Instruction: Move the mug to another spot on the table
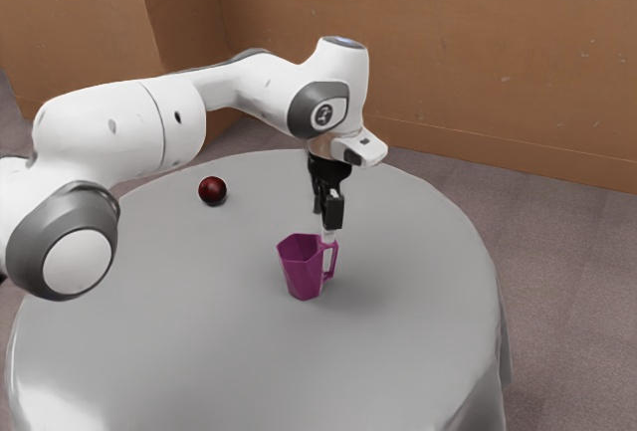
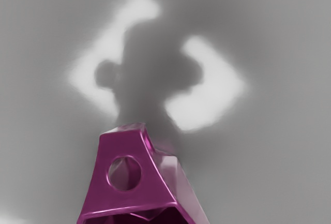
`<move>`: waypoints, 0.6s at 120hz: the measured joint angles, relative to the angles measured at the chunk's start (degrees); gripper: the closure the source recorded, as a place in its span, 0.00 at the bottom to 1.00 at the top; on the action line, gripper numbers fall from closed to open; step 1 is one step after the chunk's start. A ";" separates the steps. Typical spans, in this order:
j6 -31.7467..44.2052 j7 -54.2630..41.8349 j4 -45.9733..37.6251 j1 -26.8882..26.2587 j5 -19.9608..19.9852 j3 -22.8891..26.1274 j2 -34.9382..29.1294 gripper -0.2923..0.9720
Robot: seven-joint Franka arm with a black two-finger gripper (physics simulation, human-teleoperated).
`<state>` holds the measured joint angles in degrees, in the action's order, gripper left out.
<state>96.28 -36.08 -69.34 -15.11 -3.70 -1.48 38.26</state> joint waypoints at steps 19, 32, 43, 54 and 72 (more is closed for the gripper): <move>2.23 -1.91 -1.77 0.01 1.60 -0.30 1.50 0.23; 3.40 -2.93 -2.64 0.05 2.26 -0.50 2.19 0.23; 4.39 -3.67 -2.74 0.07 2.50 -0.60 2.74 0.23; 5.30 -4.30 -2.67 0.23 2.62 -0.62 3.23 0.23; 6.39 -5.11 -1.65 0.49 2.66 -0.70 4.26 0.23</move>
<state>102.67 -41.18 -70.98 -14.63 -1.04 -2.18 42.52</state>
